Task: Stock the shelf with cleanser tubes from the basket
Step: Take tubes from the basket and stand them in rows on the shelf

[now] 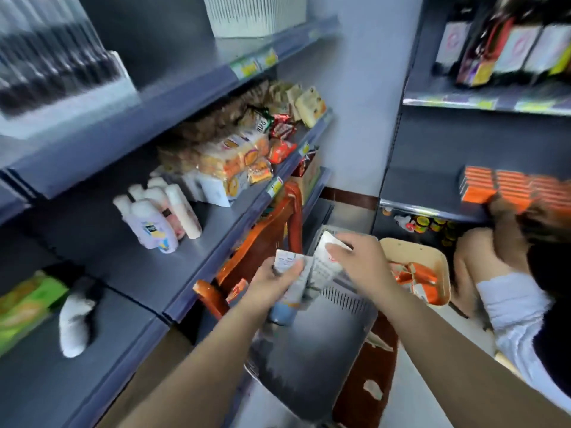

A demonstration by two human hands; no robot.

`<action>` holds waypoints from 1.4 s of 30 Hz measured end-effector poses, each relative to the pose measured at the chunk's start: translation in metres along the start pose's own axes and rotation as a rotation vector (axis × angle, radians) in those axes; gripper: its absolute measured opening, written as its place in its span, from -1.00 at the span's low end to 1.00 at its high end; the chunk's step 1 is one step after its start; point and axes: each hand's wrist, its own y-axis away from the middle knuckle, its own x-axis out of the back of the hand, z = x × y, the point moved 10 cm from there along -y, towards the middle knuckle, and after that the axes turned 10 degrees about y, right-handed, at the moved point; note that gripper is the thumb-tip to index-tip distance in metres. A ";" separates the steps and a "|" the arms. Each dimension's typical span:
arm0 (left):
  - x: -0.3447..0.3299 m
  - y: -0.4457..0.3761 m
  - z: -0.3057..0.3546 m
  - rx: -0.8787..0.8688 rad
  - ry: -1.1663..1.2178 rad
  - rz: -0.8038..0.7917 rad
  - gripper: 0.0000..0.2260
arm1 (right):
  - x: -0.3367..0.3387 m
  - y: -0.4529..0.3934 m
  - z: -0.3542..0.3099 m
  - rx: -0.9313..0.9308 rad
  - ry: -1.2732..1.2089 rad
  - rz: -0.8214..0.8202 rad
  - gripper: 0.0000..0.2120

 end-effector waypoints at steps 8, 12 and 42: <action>0.045 0.093 0.104 -0.336 -0.148 0.012 -0.36 | 0.023 0.030 -0.125 0.307 -0.173 -0.032 -0.68; 0.084 0.145 0.134 -0.515 -0.256 0.098 -0.44 | 0.021 0.048 -0.192 0.446 -0.201 -0.104 -0.62; 0.436 0.599 0.248 -0.805 0.075 0.905 -0.79 | -0.029 0.350 -0.665 1.177 -0.710 -0.456 -0.87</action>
